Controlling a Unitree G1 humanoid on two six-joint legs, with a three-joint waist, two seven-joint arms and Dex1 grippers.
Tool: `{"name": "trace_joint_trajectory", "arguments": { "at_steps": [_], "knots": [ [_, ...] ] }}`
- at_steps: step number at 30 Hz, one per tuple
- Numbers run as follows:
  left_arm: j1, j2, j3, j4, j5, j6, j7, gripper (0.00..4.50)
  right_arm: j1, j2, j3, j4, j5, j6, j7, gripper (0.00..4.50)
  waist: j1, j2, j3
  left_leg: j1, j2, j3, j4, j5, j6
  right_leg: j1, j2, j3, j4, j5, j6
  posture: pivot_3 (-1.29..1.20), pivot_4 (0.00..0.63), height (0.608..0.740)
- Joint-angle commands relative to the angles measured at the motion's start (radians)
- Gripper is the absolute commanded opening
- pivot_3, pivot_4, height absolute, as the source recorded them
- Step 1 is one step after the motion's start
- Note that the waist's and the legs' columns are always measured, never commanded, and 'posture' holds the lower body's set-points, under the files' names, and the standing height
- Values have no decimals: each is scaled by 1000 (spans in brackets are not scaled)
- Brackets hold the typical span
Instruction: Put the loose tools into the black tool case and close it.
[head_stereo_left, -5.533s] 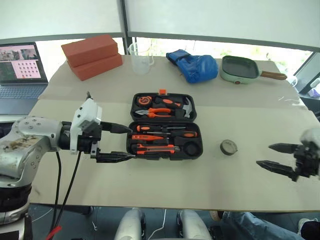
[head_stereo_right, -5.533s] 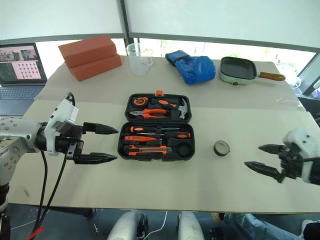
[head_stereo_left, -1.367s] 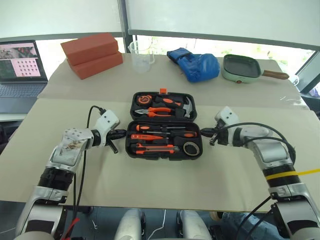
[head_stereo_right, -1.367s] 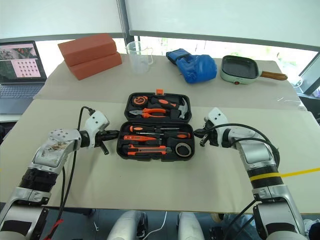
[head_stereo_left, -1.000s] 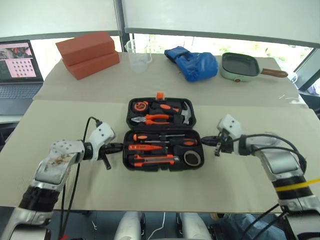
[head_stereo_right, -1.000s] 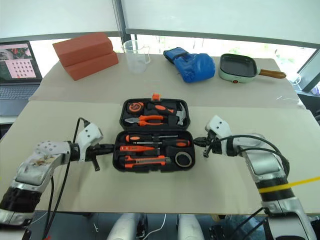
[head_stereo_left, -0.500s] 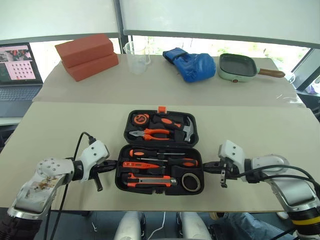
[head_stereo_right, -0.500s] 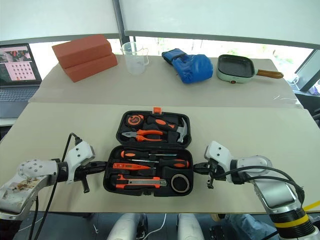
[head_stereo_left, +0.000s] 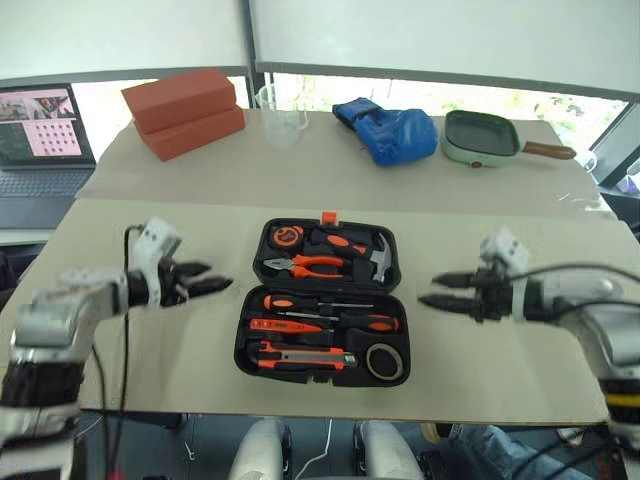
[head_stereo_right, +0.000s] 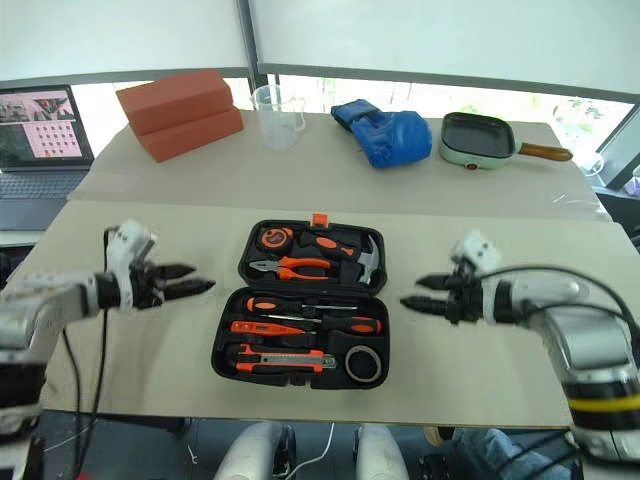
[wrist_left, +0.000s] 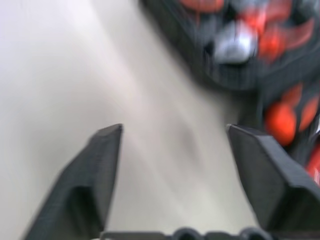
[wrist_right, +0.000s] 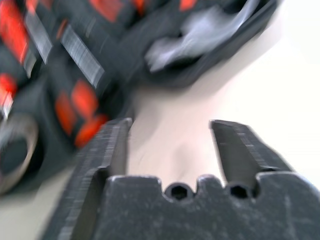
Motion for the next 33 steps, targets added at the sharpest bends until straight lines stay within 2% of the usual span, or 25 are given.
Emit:
{"name": "trace_joint_trajectory", "arguments": {
  "at_steps": [1, 7, 13, 16, 25, 27, 33],
  "knots": [
    [-136, -41, -20, 112, -16, 101, 39, 4500, -120, 56, 17, 89, 5, 69, -70, 4406, -1, 0, 0, 0, 0, 0, -1, 0, 0, 0, 0, 0, 0, 0, 0, 0, 150, 738],
    [-232, -92, -116, 237, 53, 45, 56, 4500, -269, 149, 74, 275, -48, 102, -150, 4406, -11, 0, 0, -2, 0, 0, -2, 0, -1, -3, 0, 0, 1, 0, 0, 0, 150, 738],
    [-258, -128, -131, 287, 66, 19, 59, 4500, -302, 185, 105, 358, -90, 87, -184, 4406, -7, 0, 0, -6, 0, 1, -2, 1, -1, -5, 0, -1, 2, 0, 0, 0, 150, 738],
    [-258, -141, -146, 298, 80, -6, 62, 3784, -303, 214, 118, 346, -92, 95, -190, 3708, -8, 0, 0, -7, -1, 1, -2, 1, -1, -5, -1, -2, 2, 0, 1, 0, 150, 738],
    [-258, -150, -145, 286, 81, -4, 69, 571, -273, 232, 128, 270, -73, 121, -193, 741, -11, 0, 0, -5, 0, -1, -2, 1, -1, -3, 0, -2, 2, 0, 1, 0, 150, 738],
    [-248, -153, -142, 270, 75, 5, 68, 3, -271, 237, 119, 247, -63, 131, -197, 157, -13, 0, 0, -3, 0, -1, -2, 1, -1, -2, -1, -1, 1, 0, 0, 0, 150, 738],
    [-192, -158, -98, 138, 12, 57, 68, 0, -259, 260, 51, 152, -12, 166, -213, 50, -18, 0, 0, -1, 1, 0, -3, 1, -2, -3, 0, 0, 2, 0, -1, 0, 150, 738]
  ]
}}
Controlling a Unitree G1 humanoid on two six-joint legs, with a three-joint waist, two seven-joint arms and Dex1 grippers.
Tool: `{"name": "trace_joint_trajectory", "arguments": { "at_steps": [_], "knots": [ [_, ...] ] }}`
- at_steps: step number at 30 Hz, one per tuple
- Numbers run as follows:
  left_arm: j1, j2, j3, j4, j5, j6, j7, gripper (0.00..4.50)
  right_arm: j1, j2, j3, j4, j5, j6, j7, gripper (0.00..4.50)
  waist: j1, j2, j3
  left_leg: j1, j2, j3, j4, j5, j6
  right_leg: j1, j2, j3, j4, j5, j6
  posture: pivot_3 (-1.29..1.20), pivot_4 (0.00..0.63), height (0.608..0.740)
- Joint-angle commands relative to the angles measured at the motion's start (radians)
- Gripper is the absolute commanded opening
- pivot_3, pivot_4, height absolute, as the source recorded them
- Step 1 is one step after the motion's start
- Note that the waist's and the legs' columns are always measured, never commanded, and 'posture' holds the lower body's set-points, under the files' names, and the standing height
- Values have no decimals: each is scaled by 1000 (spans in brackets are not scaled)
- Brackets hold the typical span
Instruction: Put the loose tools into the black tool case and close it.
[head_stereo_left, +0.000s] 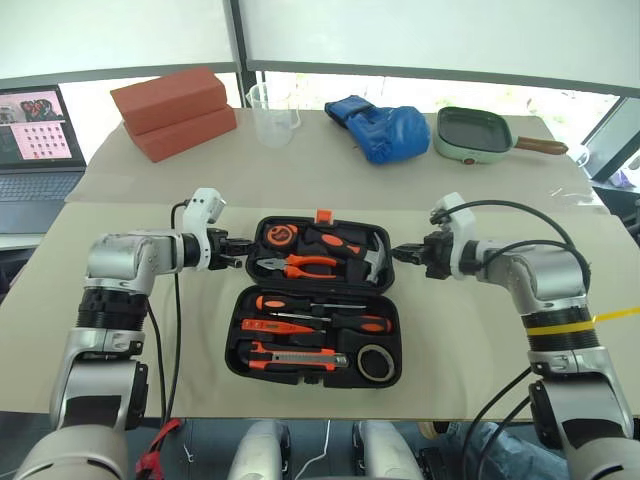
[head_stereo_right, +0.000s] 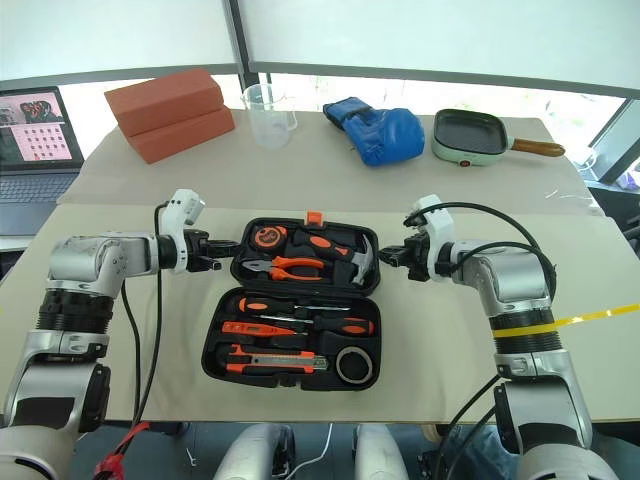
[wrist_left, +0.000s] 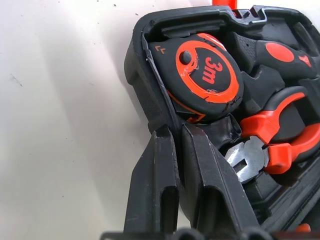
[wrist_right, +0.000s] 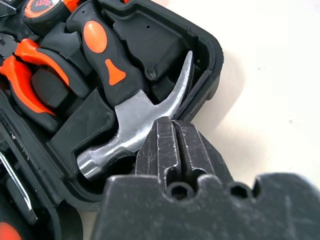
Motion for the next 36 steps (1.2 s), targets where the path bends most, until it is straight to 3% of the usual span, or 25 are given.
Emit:
{"name": "trace_joint_trajectory", "arguments": {
  "at_steps": [1, 10, 15, 19, 25, 32, 36],
  "knots": [
    [46, -6, 30, -141, -69, 33, -26, 0, 6, 27, -55, -104, 74, 30, -3, 50, -1, 0, 0, 0, 0, 0, -1, 0, 0, 0, 0, 0, 1, 0, 0, 0, 150, 738],
    [122, 8, 51, -250, -109, 74, -9, 0, 53, -17, -75, -184, 104, 102, -31, 50, 10, 0, 0, -7, -1, 0, 0, -1, 2, -4, -2, -2, 0, 1, 1, 0, 150, 738],
    [109, -2, 38, -220, -85, 50, 19, 0, 76, -114, -123, -245, 136, 181, -37, 1397, 9, 0, 0, -7, -1, 0, 0, -1, 2, -3, -2, -2, -1, 1, 1, 0, 150, 738],
    [110, 8, 11, -207, -69, 26, 12, 0, 134, -173, -174, -323, 178, 291, -51, 2802, 10, 0, 0, -6, -1, -1, 0, -1, 2, -2, -1, -2, -2, 1, 1, 0, 150, 738],
    [102, 5, 1, -181, -66, 3, 9, 0, 181, -82, -224, -368, 248, 447, -125, 2802, 10, 0, 0, -5, -1, -2, 0, -1, 2, -1, -1, -2, -3, 0, 1, 0, 150, 738],
    [92, 7, -8, -169, -62, -8, -3, 0, 188, -6, -204, -353, 246, 457, -180, 2802, 10, 0, 0, -4, -2, -2, 1, -1, 1, -1, -2, -2, -2, 0, 1, 0, 150, 738],
    [91, 7, -7, -170, -63, -7, -3, 0, 184, -6, -211, -341, 248, 443, -183, 1926, 10, 0, 0, -4, -2, -2, 1, 0, 1, -1, -2, -2, -2, 0, 1, 0, 150, 738]
  ]
}}
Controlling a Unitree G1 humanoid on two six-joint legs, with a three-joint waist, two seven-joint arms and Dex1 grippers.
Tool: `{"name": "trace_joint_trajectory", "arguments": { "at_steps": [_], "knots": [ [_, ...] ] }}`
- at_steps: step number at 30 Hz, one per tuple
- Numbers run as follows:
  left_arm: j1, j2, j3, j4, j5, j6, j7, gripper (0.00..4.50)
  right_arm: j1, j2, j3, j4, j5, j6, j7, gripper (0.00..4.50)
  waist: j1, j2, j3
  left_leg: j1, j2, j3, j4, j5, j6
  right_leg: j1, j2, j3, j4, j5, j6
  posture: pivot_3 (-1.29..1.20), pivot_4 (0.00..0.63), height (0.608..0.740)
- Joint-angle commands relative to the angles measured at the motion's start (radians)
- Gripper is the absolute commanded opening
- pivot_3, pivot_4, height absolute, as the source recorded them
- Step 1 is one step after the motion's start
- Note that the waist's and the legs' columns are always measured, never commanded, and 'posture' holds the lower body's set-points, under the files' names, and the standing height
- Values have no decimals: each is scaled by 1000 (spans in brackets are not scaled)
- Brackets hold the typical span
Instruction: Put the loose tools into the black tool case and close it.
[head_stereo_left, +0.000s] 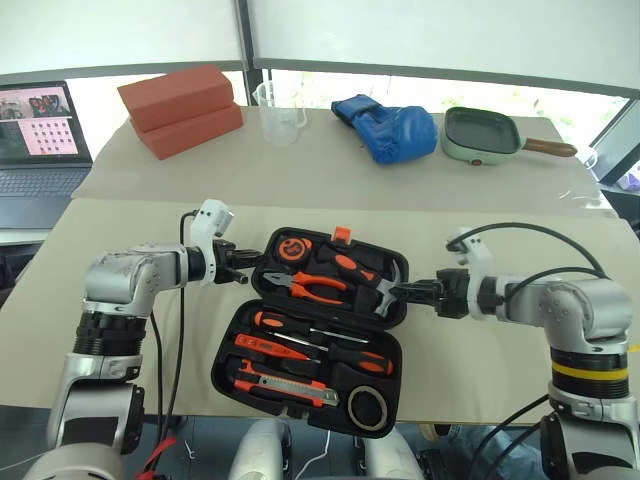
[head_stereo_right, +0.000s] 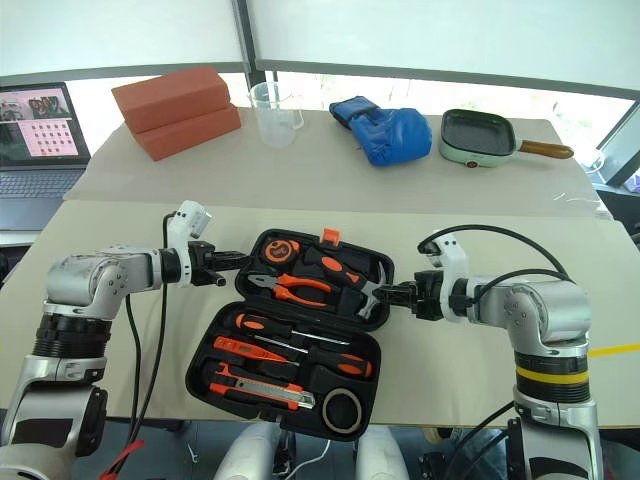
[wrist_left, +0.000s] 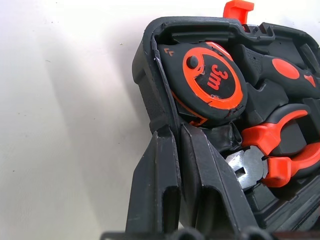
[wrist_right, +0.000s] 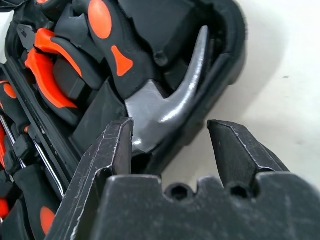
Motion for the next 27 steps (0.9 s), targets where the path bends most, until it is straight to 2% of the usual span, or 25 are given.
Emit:
{"name": "trace_joint_trajectory", "arguments": {
  "at_steps": [1, 4, 6, 16, 22, 27],
  "knots": [
    [-7, 9, 0, -12, 6, -22, -7, 0, -5, -12, -21, -12, 18, -25, 3, 1505, -1, 0, 0, 0, 0, 0, 0, 0, 0, 0, 0, 0, 0, 0, 0, 0, 150, 738],
    [-4, 9, 2, -15, 4, -22, -8, 0, -9, -16, -23, -17, 26, -30, 9, 470, -2, 0, 0, 0, 0, 0, 0, 0, 0, 0, 0, 0, 0, 0, 0, 0, 150, 738],
    [-3, 9, 2, -16, 2, -21, -8, 0, -14, -15, -21, -17, 27, -37, 10, 160, -3, 0, 0, 1, 0, 0, 0, 0, 0, 0, 0, 0, 0, 0, 0, 0, 150, 738],
    [-21, -15, 24, -28, -10, -51, -5, 0, -68, 39, -29, -13, 20, -104, -7, 45, -5, 0, 0, 1, 0, 0, 0, 0, 0, 0, 1, 0, 0, 0, 0, 0, 150, 738],
    [-66, -87, 87, -35, -1, -170, 50, 0, -138, 42, 1, 30, -60, -292, -22, 1, -2, 0, 0, -1, 0, 0, 0, 1, 0, -2, 0, 0, 0, 0, 0, 0, 150, 738],
    [-68, -137, 82, -41, 50, -320, 87, 0, -176, 43, 44, 124, -192, -506, -56, 1, 1, 0, 0, -3, 0, 0, 0, 1, 0, -2, 0, 0, 0, 1, 0, 0, 150, 738]
  ]
}}
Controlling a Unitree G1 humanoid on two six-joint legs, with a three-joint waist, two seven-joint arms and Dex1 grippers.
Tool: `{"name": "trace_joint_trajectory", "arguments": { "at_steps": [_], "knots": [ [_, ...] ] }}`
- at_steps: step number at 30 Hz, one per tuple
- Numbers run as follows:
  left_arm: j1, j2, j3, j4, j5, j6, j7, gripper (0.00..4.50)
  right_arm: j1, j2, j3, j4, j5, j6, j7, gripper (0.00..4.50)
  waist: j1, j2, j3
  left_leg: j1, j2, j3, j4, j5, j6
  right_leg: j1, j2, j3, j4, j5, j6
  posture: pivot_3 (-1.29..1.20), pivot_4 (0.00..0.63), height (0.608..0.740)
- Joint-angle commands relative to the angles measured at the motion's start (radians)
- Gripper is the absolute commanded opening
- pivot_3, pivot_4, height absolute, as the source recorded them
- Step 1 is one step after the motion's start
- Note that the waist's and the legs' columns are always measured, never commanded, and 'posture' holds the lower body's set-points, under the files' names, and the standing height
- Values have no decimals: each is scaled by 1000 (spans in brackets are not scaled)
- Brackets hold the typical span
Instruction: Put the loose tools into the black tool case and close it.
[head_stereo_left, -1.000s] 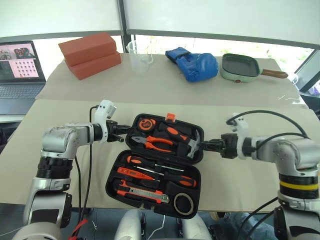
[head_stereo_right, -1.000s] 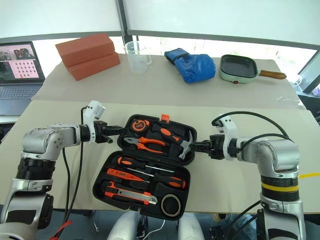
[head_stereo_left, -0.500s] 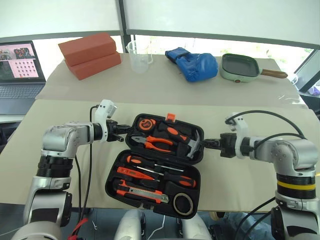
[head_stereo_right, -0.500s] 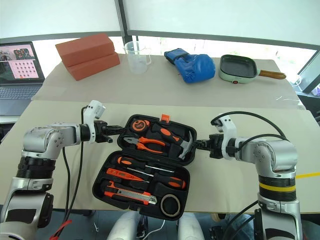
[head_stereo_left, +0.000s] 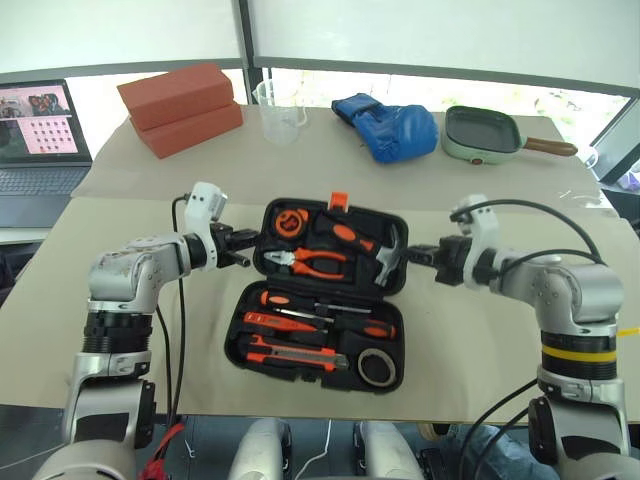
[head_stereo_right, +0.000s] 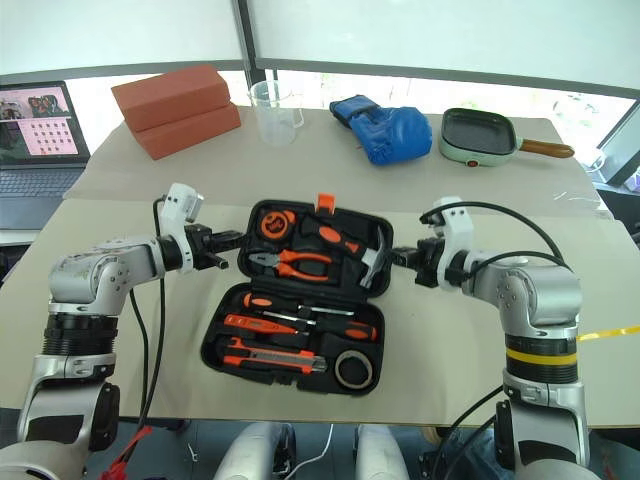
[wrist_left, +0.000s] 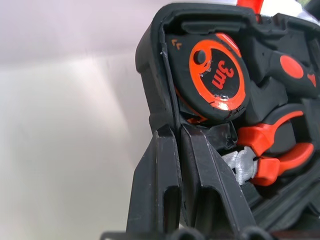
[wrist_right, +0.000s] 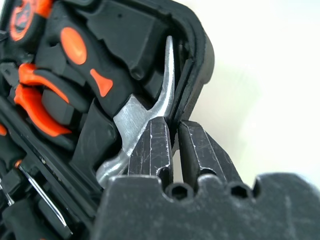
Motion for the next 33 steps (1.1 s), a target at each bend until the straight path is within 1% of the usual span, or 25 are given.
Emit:
{"name": "trace_joint_trajectory", "arguments": {
  "at_steps": [1, 4, 7, 11, 18, 23, 27, 32, 33],
  "knots": [
    [-30, -50, -5, -54, 15, -159, 3, 0, -40, 9, 29, 18, -69, -208, -7, 1, 0, 0, 0, 0, 0, 0, 0, 0, 0, 0, 0, 0, 0, 0, 0, 0, 150, 738],
    [-3, -79, -7, -79, 53, -262, 28, 0, -16, 11, 53, 17, -123, -330, -6, 1, 0, 0, 0, -2, 0, 0, 0, 0, 1, 0, 0, 0, 0, 0, 1, 0, 150, 738],
    [66, -105, -12, -113, 125, -374, 102, 0, 68, -2, 88, -36, -191, -497, 7, 1, -1, 0, 0, -2, 0, 1, -1, 0, 1, 0, 0, 0, -1, 1, 1, 0, 150, 738],
    [163, -110, -24, -166, 199, -490, 158, 0, 166, -1, 85, -85, -234, -620, -11, 1, -1, 0, 0, -1, 1, 1, -2, -1, 1, 0, 0, 0, -2, 1, 1, 0, 150, 738],
    [348, -116, -11, -290, 339, -689, 309, 0, 370, -33, 87, -154, -403, -1011, -50, 1, -6, 0, 0, 1, 2, 1, -2, -1, 1, 2, 0, 1, -2, 0, 1, 0, 150, 738],
    [435, -122, 6, -346, 389, -740, 375, 0, 493, -63, 102, -135, -555, -1329, -100, 1, -7, 0, 0, 3, 2, 2, -2, -1, 1, 2, 0, 2, -3, 0, 1, 0, 150, 738],
    [506, -113, 18, -365, 412, -761, 395, 0, 574, -107, 106, -63, -694, -1580, -176, 1, -7, 0, 0, 8, 2, 3, -2, -1, 1, 5, 0, 2, -3, 0, 0, 0, 150, 738],
    [615, -108, 50, -421, 381, -720, 384, 0, 672, -174, 106, 12, -803, -1809, -231, 1, -6, 0, 0, 12, 3, 5, -2, -1, 0, 7, 0, 4, -1, 0, -1, 0, 150, 738],
    [642, -102, 62, -442, 368, -713, 374, 355, 694, -186, 102, 16, -810, -1838, -237, 416, -6, 0, 0, 12, 3, 5, -2, -1, 0, 7, 0, 5, -1, 0, -1, 0, 150, 738]
  ]
}}
